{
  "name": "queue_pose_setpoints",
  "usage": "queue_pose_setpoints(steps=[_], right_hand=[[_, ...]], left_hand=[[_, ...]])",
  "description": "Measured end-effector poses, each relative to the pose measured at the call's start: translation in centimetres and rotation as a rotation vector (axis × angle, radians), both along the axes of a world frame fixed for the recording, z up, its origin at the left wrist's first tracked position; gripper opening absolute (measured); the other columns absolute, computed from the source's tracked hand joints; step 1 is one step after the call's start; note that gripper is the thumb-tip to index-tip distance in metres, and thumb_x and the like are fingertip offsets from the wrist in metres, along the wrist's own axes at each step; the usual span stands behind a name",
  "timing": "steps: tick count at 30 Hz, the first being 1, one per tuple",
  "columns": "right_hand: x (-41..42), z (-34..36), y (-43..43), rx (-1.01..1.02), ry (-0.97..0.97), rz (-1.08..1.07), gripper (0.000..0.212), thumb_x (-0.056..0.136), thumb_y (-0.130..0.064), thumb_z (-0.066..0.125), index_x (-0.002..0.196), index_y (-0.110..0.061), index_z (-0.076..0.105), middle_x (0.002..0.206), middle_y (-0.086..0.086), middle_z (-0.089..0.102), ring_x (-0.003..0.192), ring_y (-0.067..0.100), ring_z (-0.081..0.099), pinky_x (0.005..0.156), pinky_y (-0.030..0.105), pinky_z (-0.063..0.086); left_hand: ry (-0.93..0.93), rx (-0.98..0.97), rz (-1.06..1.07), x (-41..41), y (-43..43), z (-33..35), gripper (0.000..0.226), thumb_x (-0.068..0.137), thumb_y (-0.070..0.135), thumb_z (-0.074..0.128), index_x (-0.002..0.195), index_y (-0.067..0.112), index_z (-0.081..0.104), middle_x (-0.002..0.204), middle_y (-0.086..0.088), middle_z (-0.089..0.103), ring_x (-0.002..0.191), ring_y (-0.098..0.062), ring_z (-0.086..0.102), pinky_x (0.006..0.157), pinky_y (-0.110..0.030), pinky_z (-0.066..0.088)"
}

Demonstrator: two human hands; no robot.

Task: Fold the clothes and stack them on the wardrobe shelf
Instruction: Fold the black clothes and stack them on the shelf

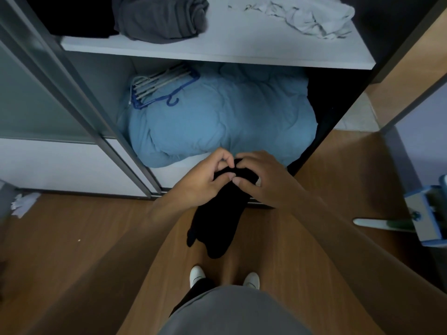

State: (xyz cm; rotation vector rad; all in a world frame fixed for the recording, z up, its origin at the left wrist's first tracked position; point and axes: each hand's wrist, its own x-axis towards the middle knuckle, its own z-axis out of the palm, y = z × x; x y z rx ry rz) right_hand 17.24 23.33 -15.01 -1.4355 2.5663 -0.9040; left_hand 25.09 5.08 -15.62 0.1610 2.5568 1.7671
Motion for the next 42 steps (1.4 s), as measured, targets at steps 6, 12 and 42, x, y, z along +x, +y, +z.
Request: queue_pose_setpoints(steps=[6,12,42], right_hand=[[0.5,0.3,-1.0,-0.140,-0.337,-0.026,0.025,0.091,-0.003,0.063,0.068,0.002,0.056,0.072,0.007,0.054,0.067,0.015,0.050,0.065,0.028,0.035],[1.3,1.1,-2.2,-0.121,-0.236,-0.040,0.026,0.085,0.005,0.062,0.066,0.003,0.045,0.073,0.019,0.048,0.067,0.029,0.048,0.063,0.041,0.036],[1.6,-0.7,1.1,0.015,-0.264,-0.212,0.023,0.079,-0.002,0.065,0.066,0.006,0.048,0.072,0.019,0.062,0.077,0.005,0.062,0.078,0.042,0.051]], left_hand=[[0.058,-0.067,0.038,0.7,-0.6,0.0,0.011,0.098,0.005,0.057,0.104,0.012,0.052,0.088,0.002,0.069,0.087,-0.016,0.064,0.080,-0.035,0.049],[0.121,-0.074,0.157,1.7,-0.6,-1.3,0.015,0.088,-0.002,0.062,0.098,0.009,0.059,0.083,0.001,0.066,0.079,-0.019,0.062,0.077,-0.041,0.048],[-0.164,-0.526,0.330,2.6,-7.5,-13.9,0.032,0.072,-0.024,0.050,0.086,-0.009,0.074,0.088,-0.027,0.071,0.084,-0.040,0.069,0.077,-0.044,0.053]])
